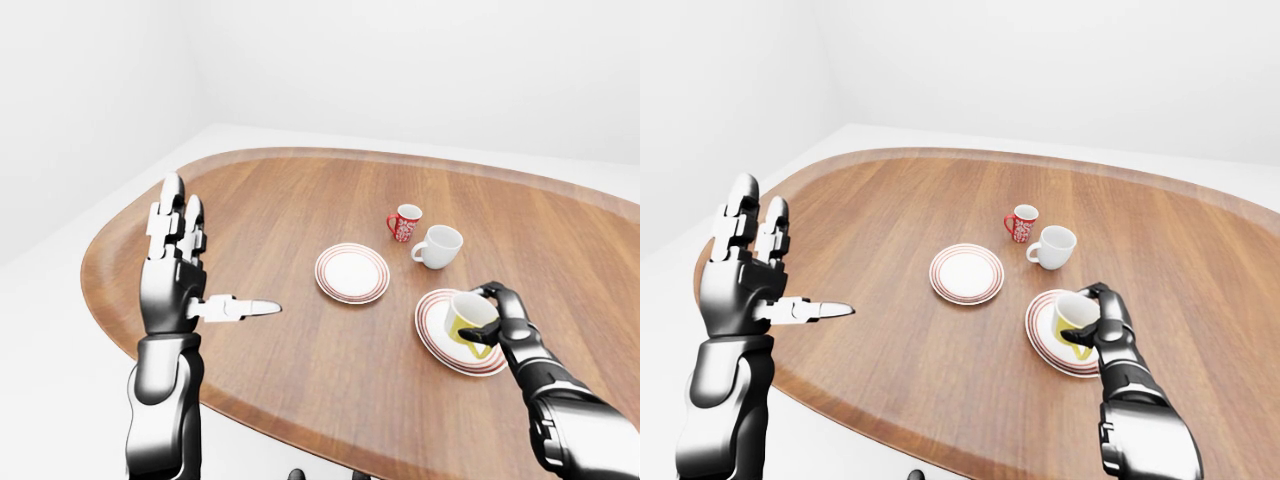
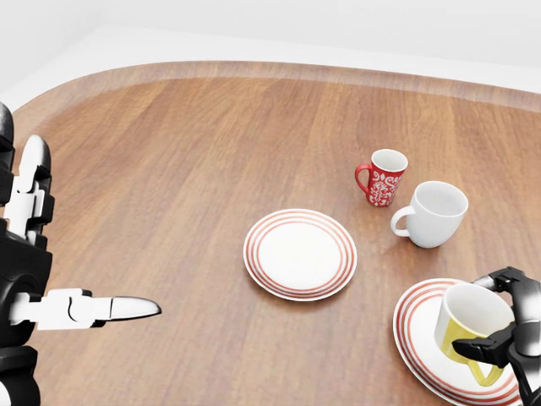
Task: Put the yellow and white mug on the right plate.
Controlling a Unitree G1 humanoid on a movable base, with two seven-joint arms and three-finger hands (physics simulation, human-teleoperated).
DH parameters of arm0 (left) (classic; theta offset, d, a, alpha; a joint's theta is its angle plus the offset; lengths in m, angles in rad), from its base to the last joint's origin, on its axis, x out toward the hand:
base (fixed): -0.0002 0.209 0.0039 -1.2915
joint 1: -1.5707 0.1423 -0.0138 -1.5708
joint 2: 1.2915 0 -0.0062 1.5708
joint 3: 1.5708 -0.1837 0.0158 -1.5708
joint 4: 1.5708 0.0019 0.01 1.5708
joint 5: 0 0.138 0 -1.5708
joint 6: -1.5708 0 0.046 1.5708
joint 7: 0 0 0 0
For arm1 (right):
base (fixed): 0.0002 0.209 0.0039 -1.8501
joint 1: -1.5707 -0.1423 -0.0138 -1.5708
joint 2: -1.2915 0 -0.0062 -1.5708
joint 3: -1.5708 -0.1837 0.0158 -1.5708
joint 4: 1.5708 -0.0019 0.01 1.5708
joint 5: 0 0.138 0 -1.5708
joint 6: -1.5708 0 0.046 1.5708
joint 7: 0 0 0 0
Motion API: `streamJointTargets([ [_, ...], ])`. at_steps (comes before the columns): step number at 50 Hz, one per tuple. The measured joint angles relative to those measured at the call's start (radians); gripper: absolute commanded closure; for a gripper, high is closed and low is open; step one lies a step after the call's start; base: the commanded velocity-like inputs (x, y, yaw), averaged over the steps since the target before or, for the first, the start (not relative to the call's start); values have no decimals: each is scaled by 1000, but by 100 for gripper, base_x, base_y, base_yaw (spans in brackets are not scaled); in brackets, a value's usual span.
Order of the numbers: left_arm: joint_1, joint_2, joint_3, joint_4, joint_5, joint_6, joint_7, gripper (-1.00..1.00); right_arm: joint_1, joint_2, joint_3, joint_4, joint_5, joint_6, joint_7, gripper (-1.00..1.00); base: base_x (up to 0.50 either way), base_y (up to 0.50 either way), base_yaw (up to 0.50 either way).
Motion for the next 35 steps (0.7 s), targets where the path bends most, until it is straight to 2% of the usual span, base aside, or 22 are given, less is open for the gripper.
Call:
streamJointTargets([
  [35,9,-5,-10,5,8,0,-4,-100,-11,7,-18,25,5,0,-51,100,0,0,0],
])
